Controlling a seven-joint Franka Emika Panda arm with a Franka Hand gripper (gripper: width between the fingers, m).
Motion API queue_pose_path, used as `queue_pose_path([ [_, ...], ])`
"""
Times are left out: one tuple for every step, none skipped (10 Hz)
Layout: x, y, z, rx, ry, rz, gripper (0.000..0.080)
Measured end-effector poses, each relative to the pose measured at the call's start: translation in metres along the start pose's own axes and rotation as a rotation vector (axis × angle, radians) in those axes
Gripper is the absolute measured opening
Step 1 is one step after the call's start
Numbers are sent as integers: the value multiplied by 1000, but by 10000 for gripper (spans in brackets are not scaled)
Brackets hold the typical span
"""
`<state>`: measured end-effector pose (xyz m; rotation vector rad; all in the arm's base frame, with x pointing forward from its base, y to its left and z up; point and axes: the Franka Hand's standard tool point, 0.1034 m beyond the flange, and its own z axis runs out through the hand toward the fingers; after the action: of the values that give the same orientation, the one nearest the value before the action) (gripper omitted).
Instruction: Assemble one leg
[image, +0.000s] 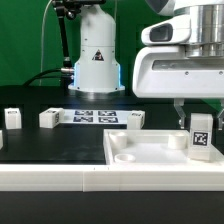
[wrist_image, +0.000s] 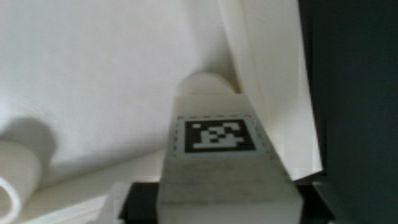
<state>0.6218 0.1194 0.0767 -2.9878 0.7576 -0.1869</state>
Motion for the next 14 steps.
queue_pose_path([
  [0,0,0,-3,3,88,292],
  [1,1,1,0,-1,161,292],
  [1,2,1,3,-7,217,292],
  [2,2,1,5,-11,281,292],
  [2,3,1,6,-13,321,292],
  [1,2,1,10,-17,355,400],
  [1,1,1,10,-17,335,400],
  [0,1,1,10,-18,300,535],
  [0,1,2,11,-18,272,626],
  [-1,0,1,8,-21,189,642],
  [-2,-2,0,7,-28,86,642],
  [-1,-3,-1,10,-26,-41,642],
  [0,-2,-1,9,-28,-163,648],
  [1,-2,-1,8,-32,-260,649],
])
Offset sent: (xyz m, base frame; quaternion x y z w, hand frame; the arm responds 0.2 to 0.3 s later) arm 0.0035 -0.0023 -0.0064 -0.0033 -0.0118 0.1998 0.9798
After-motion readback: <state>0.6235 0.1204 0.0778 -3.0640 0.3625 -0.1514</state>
